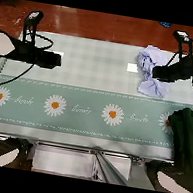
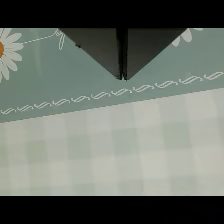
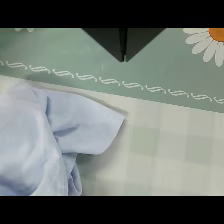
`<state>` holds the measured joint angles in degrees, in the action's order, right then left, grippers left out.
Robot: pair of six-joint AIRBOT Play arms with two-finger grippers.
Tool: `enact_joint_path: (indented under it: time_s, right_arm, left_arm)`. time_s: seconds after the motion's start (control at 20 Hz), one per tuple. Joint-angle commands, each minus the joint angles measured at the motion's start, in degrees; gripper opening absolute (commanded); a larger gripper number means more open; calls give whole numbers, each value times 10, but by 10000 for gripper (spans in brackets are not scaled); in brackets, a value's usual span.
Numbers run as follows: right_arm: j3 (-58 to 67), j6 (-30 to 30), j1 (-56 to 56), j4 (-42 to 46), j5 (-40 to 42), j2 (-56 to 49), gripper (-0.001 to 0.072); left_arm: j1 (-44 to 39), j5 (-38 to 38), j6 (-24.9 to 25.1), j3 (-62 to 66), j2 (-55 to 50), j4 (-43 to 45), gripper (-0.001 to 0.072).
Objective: Fold the shirts.
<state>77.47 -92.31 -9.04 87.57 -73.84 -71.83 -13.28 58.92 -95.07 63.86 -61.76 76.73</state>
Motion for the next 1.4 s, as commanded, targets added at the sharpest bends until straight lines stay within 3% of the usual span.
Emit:
enact_joint_path:
  time_s: [0.0, 0.75, 0.95, 1.0, 1.05, 1.1, 1.2, 1.35]
  right_arm:
    - [0, 0, -1, 0, 0, 0, 21]
    - [0, 0, -1, 0, 12, 0, 21]
    - [0, 0, -1, 31, 162, -2, 24]
    - [0, -2, 0, 65, 203, -7, 131]
    - [0, -9, -1, 111, 238, -17, 333]
    - [0, -31, 0, 171, 270, -33, 410]
    - [0, -100, 13, 242, 316, -78, 410]
    - [2, -158, 63, 215, 387, -162, 406]
  left_arm:
    - [0, 0, 0, 0, 0, 0, 20]
    - [0, -1, 0, 0, 0, 0, 20]
    - [0, -112, 0, 0, -6, 0, 21]
    - [1, -138, 0, 0, -10, 3, 41]
    - [1, -174, 0, 0, -17, 17, 204]
    - [1, -207, -1, 0, -27, 27, 512]
    - [3, -253, -2, 0, -47, 52, 508]
    - [10, -273, -2, 0, -72, 54, 507]
